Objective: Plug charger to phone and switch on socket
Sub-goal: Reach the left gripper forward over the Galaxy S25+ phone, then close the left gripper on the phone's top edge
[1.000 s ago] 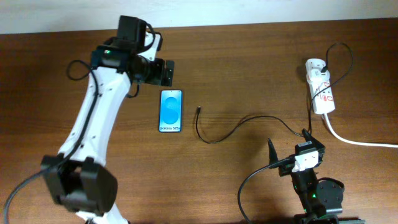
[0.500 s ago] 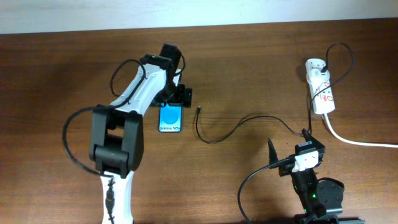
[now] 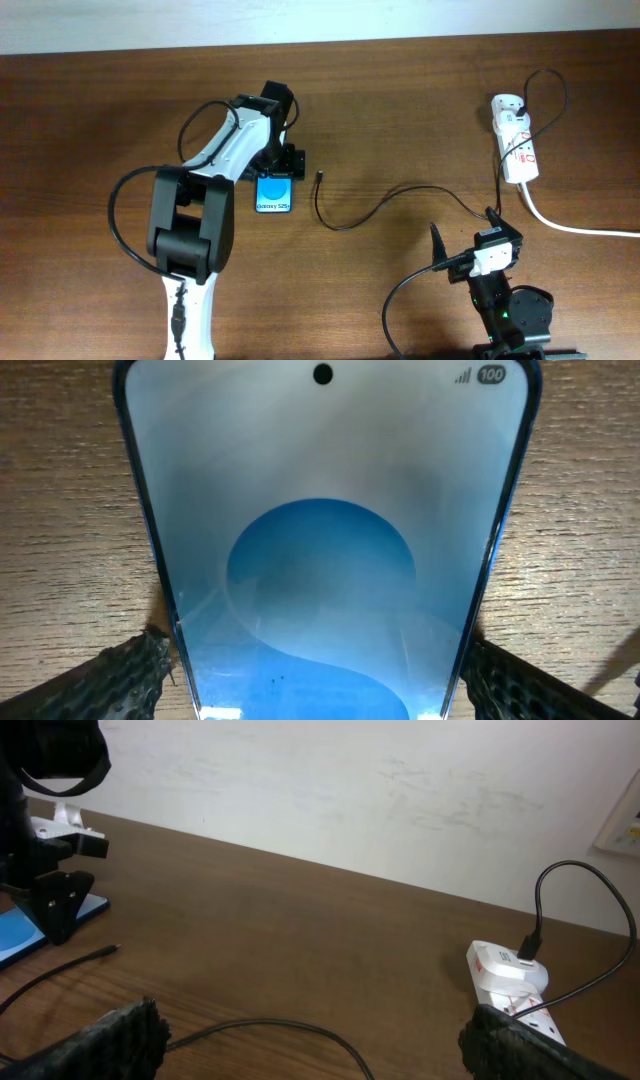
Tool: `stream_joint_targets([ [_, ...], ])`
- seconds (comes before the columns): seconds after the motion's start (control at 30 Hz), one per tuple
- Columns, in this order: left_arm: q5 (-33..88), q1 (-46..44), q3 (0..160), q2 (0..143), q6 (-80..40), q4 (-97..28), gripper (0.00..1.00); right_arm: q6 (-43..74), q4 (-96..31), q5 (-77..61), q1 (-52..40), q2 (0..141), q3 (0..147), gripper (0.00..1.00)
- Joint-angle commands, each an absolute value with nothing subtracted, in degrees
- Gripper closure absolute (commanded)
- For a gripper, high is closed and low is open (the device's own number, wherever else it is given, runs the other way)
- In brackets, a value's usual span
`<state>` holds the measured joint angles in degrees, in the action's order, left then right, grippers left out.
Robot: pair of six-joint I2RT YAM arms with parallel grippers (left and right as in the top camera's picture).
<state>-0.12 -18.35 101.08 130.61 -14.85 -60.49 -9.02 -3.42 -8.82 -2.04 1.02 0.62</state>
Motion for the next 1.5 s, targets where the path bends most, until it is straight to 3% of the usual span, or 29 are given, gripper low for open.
stream_joint_targets([
  [0.0, 1.26, -19.94, 99.02, 131.68, -15.84, -60.73, 0.00, -8.75, -3.70, -8.49, -2.61, 0.69, 0.32, 0.02],
  [0.2, 1.30, -19.99, 99.02, 131.68, -18.81, -60.71, 0.06, -8.75, -3.70, -8.49, -2.61, 0.69, 0.32, 0.02],
  [0.3, 1.30, -19.99, 99.02, 131.68, -21.50, -60.14, 0.00, -8.75, -3.70, -8.49, -2.61, 0.69, 0.32, 0.02],
  [0.77, 1.23, -19.99, 99.02, 131.68, -22.20, -59.13, 0.01, -8.75, -3.70, -8.49, -2.61, 0.69, 0.32, 0.02],
  [0.8, 1.26, -19.99, 99.02, 131.68, -21.91, -59.22, 0.03, -8.75, -3.70, -8.49, -2.61, 0.69, 0.32, 0.02],
  [0.97, 1.23, -19.99, 99.02, 131.68, -19.62, -58.98, 0.34, -8.75, -3.70, -8.49, -2.61, 0.69, 0.32, 0.02],
  [1.0, 1.23, -19.99, 99.02, 131.68, -19.62, -58.83, 0.35, -8.75, -3.70, -8.49, -2.61, 0.69, 0.32, 0.02],
  [1.17, 1.26, -19.97, 99.37, 131.68, -19.64, -58.83, 0.27, -8.75, -3.70, -8.49, -2.61, 0.69, 0.32, 0.02],
  [1.47, 1.21, -19.92, 112.90, 131.66, -19.62, -68.23, 0.29, -8.75, -3.70, -8.49, -2.61, 0.69, 0.32, 0.02],
])
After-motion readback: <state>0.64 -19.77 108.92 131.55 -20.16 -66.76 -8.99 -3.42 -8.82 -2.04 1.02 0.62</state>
